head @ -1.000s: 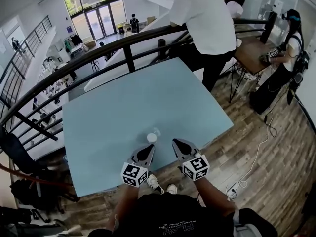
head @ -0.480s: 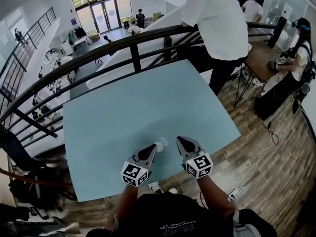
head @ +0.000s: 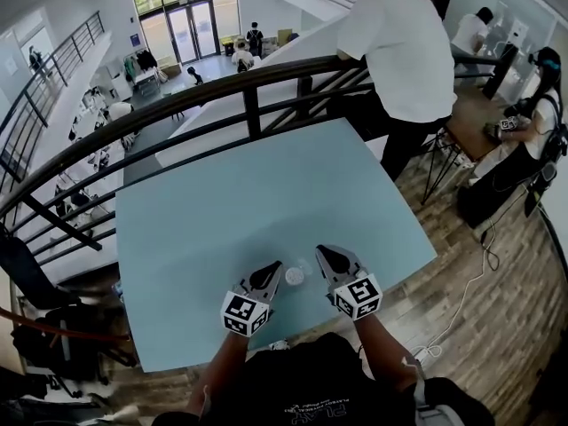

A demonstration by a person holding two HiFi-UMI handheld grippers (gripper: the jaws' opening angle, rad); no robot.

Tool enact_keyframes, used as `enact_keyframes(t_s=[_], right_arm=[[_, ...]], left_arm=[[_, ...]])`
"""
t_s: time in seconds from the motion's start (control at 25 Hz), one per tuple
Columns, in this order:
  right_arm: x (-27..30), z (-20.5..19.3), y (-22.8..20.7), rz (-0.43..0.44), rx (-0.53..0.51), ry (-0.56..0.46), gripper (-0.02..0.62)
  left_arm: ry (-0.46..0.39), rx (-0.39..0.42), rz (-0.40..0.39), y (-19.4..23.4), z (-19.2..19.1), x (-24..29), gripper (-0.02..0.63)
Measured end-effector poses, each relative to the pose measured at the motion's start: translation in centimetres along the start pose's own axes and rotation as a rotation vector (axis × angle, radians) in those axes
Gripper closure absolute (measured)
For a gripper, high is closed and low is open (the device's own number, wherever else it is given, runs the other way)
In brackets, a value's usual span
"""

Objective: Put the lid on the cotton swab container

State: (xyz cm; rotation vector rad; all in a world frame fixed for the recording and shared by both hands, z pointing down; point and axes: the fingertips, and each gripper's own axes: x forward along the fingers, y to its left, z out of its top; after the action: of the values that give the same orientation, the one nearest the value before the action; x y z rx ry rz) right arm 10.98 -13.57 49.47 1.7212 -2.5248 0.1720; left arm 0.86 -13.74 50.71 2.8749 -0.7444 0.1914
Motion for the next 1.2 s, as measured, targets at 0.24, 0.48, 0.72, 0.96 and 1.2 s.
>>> enact_keyframes(t_s=[0.24,0.48,0.72,0.96,1.2], right_arm=[[0.5,-0.2,0.7,0.058,-0.002,0.0,0.577],[1.0,-1.5,1.0,0.118,-0.084,0.05,0.577],[1.5,-2.8,1.5,0.163,-0.059,0.077,0.577],[1.9,-3.2,2.3,0.204,-0.071,0.09,0.577],[2.1,-4.3,1.9,0.201,-0.052,0.101,0.577]], left_arm=[[0.007,0.022,-0.005,-0.7,-0.7,0.1,0.594],[0.029,0.031,0.062,-0.1,-1.3,-0.2,0.594],[0.034,0.003,0.104,0.3,-2.6,-0.3,0.594],[0.058,-0.004,0.111,0.4,-3.9,-0.2,0.594],[0.027,-0.009,0.118,0.2,-5.3,0.0,0.591]])
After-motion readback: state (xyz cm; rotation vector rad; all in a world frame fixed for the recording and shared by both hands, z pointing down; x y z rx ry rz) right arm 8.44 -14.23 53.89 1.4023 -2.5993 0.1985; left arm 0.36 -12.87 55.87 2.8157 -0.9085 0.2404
